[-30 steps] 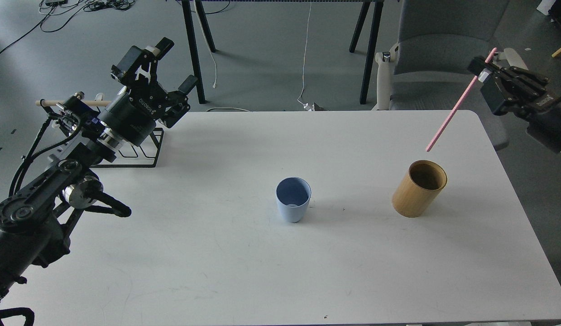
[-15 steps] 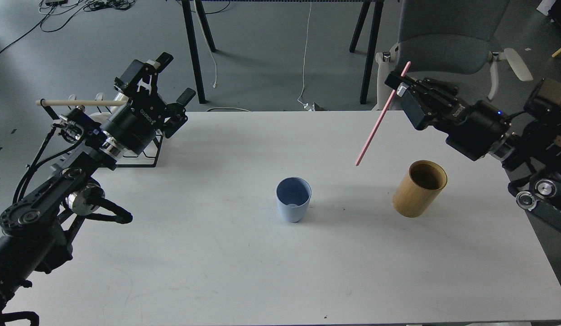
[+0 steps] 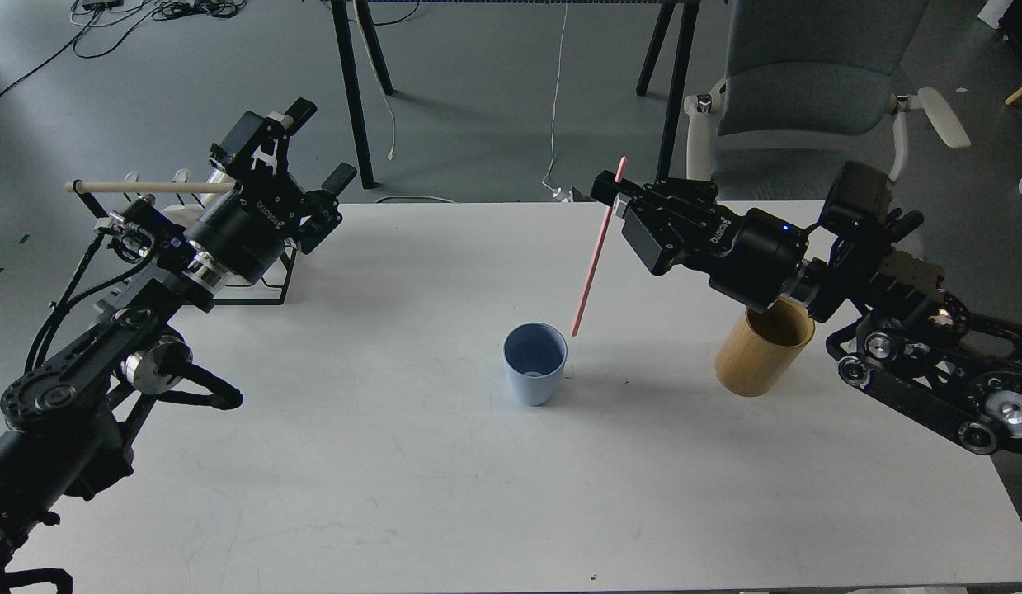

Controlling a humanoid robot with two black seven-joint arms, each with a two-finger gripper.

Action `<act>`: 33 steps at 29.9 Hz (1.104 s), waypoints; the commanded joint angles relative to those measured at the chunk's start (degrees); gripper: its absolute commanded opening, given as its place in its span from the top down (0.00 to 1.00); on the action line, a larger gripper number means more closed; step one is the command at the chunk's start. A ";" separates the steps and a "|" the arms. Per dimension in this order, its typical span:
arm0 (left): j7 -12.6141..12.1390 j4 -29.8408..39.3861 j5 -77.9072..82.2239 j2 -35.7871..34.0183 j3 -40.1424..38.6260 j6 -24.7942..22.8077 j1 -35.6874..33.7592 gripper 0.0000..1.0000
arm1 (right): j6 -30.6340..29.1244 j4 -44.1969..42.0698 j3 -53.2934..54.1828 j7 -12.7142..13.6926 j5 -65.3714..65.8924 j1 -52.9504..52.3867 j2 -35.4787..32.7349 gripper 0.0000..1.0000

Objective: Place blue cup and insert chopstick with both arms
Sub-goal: 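Move the straw over the blue cup and lower it inside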

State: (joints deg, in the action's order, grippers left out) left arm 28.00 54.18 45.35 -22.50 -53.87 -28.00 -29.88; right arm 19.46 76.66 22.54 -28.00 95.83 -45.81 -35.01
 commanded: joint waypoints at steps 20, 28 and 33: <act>0.00 -0.74 -0.17 0.00 0.00 0.00 0.44 0.01 | 0.75 -8.98 -4.07 0.00 0.32 -0.16 8.82 0.97; 0.00 -1.27 -0.26 0.00 -0.09 0.00 0.53 0.01 | 0.75 -11.52 -4.61 0.00 1.29 0.02 9.96 0.97; 0.00 -1.27 -0.35 0.00 -0.09 0.00 0.44 0.01 | 0.67 -13.02 -6.53 0.00 1.56 -0.16 11.98 0.96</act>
State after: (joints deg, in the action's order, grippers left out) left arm 28.00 52.91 45.03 -22.45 -53.95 -28.00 -29.36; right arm 20.22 64.43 17.37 -28.00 97.28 -45.81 -24.32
